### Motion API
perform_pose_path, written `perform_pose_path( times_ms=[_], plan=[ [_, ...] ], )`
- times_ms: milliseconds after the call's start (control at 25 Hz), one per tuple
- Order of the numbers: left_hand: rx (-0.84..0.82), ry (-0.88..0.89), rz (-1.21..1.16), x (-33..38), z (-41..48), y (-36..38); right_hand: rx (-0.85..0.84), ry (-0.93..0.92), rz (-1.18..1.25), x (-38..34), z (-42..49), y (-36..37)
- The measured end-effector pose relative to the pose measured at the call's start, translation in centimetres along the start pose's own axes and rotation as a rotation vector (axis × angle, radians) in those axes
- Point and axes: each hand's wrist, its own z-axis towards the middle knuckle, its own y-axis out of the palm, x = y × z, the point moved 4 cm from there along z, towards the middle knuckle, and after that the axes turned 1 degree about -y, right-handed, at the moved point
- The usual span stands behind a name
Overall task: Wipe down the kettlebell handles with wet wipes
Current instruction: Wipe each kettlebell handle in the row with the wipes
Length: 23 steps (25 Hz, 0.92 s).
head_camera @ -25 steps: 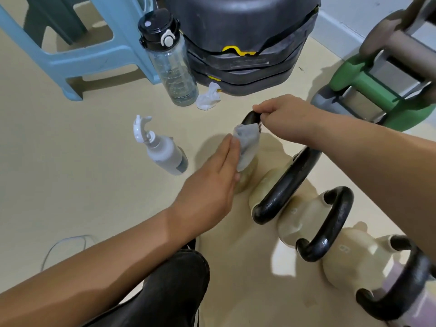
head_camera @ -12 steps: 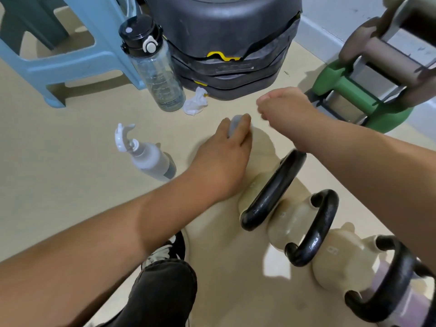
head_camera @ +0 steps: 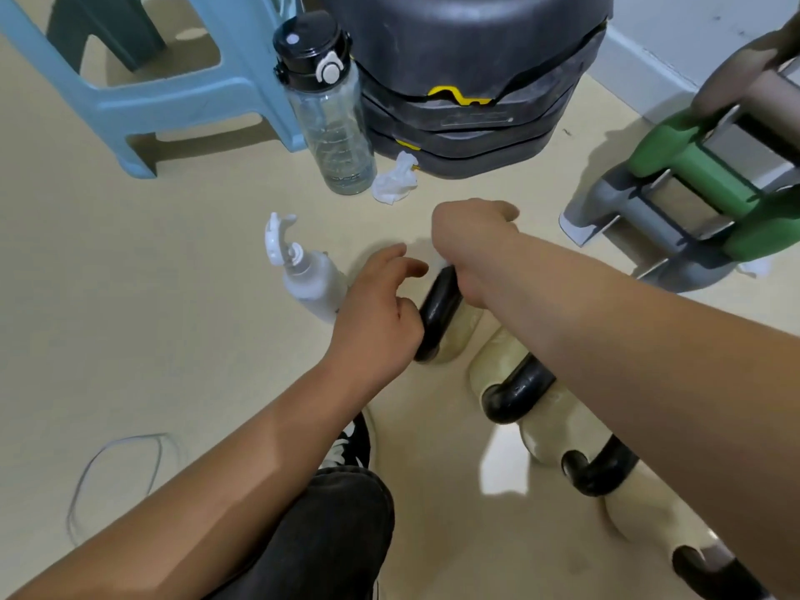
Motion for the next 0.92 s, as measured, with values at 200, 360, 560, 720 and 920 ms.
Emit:
perform_pose_path(
  times_ms=[200, 360, 560, 720, 920],
  plan=[
    [-0.051, -0.057, -0.084, -2.1, -0.8, 0.8, 0.047, -0.247, -0.090, 0.2, 0.4, -2.9],
    [-0.037, -0.103, -0.140, -2.7, -0.5, 1.1, 0.145, -0.578, -0.354, 1.6, -1.3, -1.4],
    [-0.032, -0.134, -0.188, -3.6, -0.4, 1.4, 0.137, -0.779, -0.606, 6.6, -6.8, 2.0],
    [-0.006, -0.152, -0.218, -4.0, -0.7, 1.1, 0.095, -0.795, -0.634, 7.8, -7.9, 2.4],
    [-0.019, -0.195, -0.195, -3.9, -0.9, 1.6, 0.029, -0.610, -0.532, 2.2, -2.6, -1.2]
  ],
)
